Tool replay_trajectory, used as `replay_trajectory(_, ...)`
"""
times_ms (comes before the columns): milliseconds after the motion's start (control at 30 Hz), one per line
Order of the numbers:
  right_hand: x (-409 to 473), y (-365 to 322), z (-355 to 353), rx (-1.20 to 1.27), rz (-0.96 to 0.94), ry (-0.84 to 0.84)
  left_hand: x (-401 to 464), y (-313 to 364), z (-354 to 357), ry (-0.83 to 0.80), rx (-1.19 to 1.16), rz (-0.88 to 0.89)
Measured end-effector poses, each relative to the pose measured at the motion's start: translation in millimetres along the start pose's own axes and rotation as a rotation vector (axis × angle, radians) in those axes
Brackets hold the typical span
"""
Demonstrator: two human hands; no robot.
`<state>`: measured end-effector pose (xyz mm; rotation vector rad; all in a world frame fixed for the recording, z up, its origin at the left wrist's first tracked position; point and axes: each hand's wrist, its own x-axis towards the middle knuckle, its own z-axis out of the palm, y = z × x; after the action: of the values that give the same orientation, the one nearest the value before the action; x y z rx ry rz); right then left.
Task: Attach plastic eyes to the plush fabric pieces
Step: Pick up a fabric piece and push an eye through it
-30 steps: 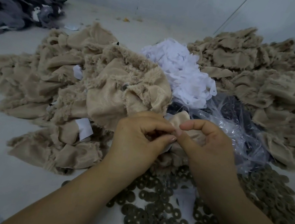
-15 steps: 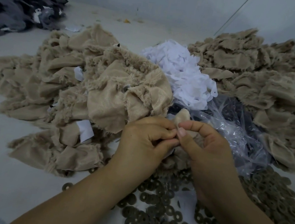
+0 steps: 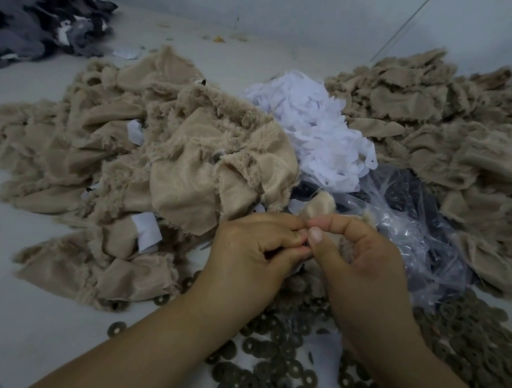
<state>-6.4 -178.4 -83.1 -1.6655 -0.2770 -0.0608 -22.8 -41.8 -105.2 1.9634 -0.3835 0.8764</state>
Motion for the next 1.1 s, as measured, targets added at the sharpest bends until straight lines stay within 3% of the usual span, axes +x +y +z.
replay_trajectory(433,0.4,0.9,1.5,-0.097,-0.062,0.04,-2.9,-2.8,2.0,0.002,0.06,0.036)
replay_trajectory(700,3.7,6.3,-0.9,0.291,0.201,0.013,5.5,5.3,-3.6,0.0,0.0,-0.101)
replay_trajectory(800,2.3,7.0,1.0,0.381,0.241,-0.017,3.2,9.7,-2.2,0.001,0.116,-0.164)
replay_trajectory(933,1.6,11.3,4.7,0.337,0.224,-0.006,2.8,4.8,-0.3,-0.113,0.332,-0.252)
replay_trajectory(1100,0.4,17.9,8.8,0.185,0.172,0.063,2.8,4.3,4.1,-0.101,0.277,-0.247)
